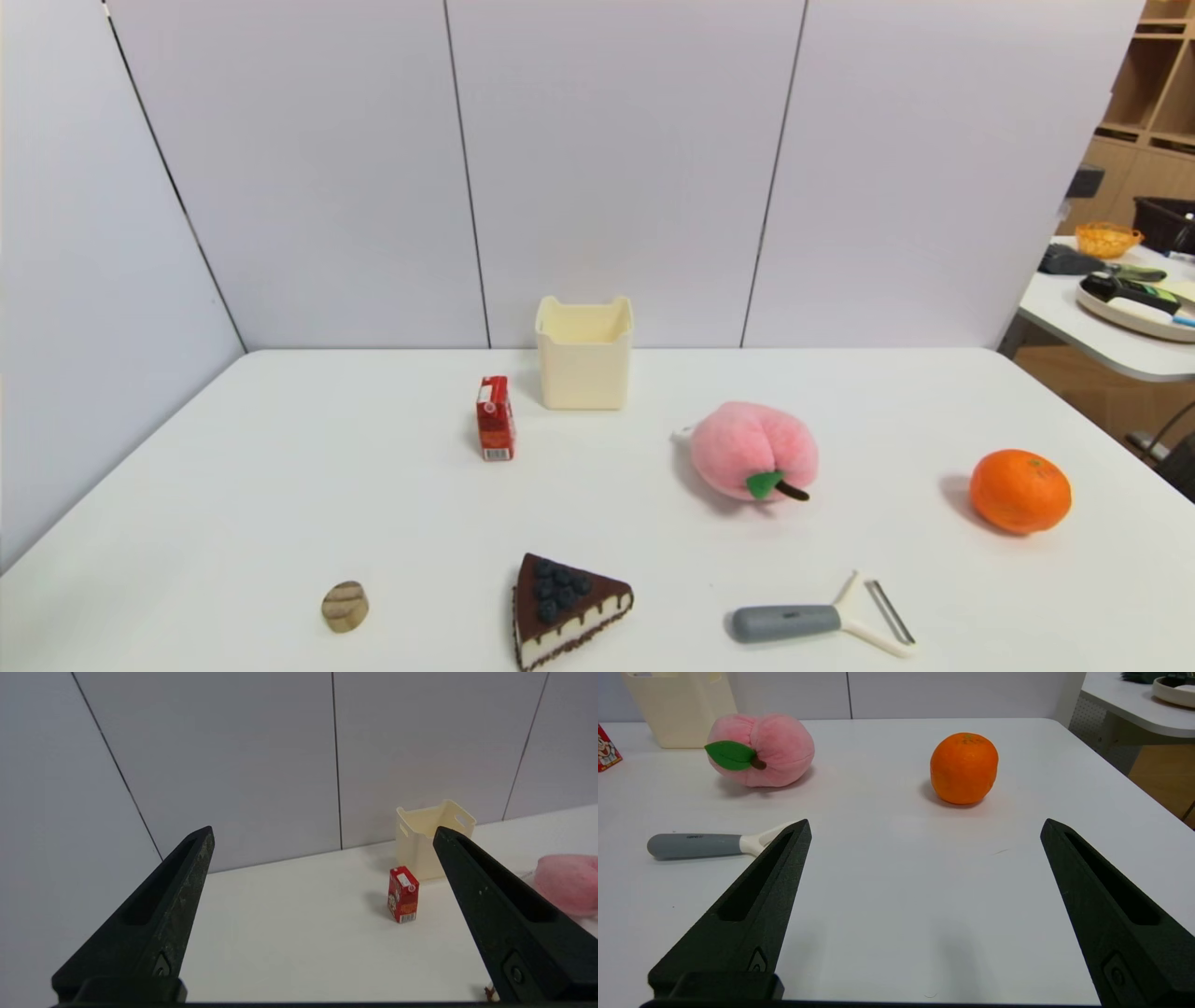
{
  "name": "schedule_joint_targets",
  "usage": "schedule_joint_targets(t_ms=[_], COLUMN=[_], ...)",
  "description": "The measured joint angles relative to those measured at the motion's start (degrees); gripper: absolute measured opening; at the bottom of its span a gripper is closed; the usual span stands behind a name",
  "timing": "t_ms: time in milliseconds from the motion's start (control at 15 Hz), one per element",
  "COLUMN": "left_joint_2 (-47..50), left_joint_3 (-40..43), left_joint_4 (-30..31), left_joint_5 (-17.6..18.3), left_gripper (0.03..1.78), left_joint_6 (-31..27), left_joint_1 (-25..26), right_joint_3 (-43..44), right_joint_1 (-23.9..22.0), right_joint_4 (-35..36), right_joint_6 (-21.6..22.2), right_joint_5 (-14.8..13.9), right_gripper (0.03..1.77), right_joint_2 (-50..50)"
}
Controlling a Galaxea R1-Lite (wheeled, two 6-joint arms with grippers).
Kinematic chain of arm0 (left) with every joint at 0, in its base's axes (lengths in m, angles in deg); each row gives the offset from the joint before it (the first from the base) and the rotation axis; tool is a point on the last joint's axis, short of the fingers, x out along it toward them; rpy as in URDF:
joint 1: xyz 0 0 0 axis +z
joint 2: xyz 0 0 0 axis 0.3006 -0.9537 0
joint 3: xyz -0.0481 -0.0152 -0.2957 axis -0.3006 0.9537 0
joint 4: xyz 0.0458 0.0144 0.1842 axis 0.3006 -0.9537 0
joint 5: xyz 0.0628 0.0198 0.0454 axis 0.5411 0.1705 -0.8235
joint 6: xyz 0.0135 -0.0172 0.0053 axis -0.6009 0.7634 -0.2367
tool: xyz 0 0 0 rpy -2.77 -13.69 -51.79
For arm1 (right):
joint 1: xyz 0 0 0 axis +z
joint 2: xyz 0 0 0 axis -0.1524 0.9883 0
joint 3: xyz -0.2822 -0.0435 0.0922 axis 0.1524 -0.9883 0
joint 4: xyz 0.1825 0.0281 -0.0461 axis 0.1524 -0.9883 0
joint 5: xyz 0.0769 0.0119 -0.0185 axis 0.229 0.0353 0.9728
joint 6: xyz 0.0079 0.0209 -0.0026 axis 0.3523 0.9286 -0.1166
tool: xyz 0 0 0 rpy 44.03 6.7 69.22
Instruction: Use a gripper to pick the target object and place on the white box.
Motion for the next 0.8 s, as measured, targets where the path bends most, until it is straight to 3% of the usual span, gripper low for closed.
schedule_joint_targets(t_ms=[200, 400, 600, 800], left_joint_2=[-11.43, -21.27, -29.35, -36.08], left_joint_3=[-12.65, -19.47, -21.37, -21.54], left_joint_4=[-19.58, -37.49, -48.69, -54.36], left_joint_5=[3.74, 4.82, 4.55, 3.19], left_gripper=[1.69, 1.69, 1.69, 1.69], left_joint_6=[-3.85, -7.74, -9.73, -10.5], left_joint_1=[-1.55, -3.57, -6.46, -9.11], right_joint_3=[0.0, 0.0, 0.0, 0.0], right_joint_1=[0.0, 0.0, 0.0, 0.0], right_joint_4=[-0.02, 0.0, 0.0, 0.0], right_joint_6=[-0.02, 0.02, 0.02, 0.0], right_joint_5=[0.02, 0.0, 0.02, 0.05], right_gripper=[1.7, 1.7, 1.7, 1.7], right_joint_2=[0.0, 0.0, 0.0, 0.0])
